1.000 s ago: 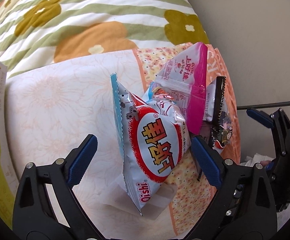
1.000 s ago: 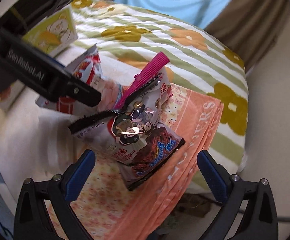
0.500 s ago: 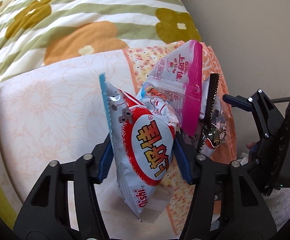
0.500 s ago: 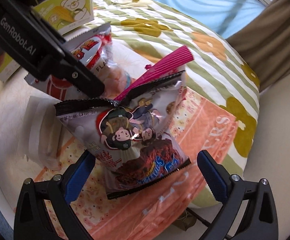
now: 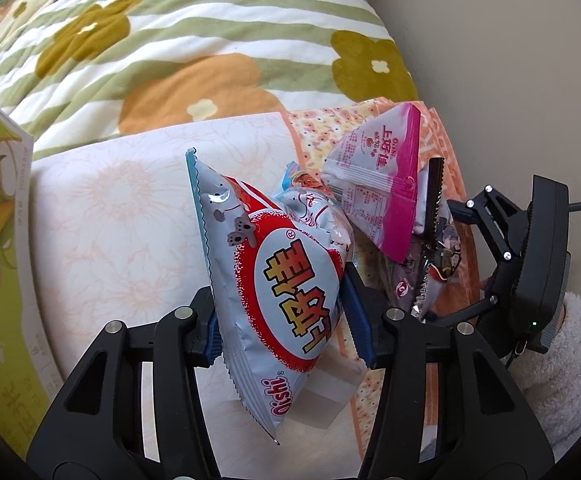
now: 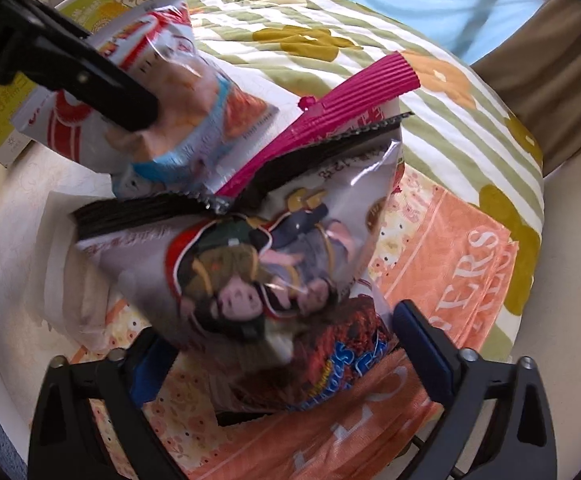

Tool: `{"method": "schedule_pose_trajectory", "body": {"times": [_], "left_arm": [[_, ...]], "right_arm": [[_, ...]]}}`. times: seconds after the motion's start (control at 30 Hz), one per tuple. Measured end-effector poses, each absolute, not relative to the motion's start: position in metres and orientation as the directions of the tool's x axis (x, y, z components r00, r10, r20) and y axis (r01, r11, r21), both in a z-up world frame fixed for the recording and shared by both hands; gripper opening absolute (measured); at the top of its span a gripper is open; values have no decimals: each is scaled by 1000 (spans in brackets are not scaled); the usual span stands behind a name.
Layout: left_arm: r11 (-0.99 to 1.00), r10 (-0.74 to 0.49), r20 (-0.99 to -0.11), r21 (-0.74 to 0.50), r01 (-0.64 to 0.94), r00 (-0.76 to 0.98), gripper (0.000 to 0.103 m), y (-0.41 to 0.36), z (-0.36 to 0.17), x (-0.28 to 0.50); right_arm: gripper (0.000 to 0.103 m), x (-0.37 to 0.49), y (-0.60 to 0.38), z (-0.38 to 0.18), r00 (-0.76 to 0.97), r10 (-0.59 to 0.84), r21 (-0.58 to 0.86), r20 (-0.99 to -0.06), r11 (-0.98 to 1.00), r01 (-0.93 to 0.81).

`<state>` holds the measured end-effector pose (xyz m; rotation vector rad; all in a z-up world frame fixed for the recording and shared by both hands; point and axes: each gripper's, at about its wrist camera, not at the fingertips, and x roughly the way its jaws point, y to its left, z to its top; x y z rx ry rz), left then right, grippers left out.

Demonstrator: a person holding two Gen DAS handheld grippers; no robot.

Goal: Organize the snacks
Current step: 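Grasp the red-white shrimp chip bag with the left tool while the right grasps the dark candy bag, then carry both bags over the green box and release them inside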

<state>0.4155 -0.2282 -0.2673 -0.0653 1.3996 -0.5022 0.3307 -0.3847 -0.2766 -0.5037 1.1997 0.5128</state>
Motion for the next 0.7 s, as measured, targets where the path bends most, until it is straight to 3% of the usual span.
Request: {"method": "schedule_pose_trajectory", "body": {"times": [0.27, 0.7], "left_arm": [[905, -356, -929, -316, 284, 102, 47, -218, -263, 407], [911, -361, -905, -290, 293, 226, 47, -208, -212, 381]], "right_arm": [[63, 325, -394, -261, 308, 139, -60, -941, 829, -555], [62, 308, -402, -193, 377, 222, 43, -899, 902, -430]]}}
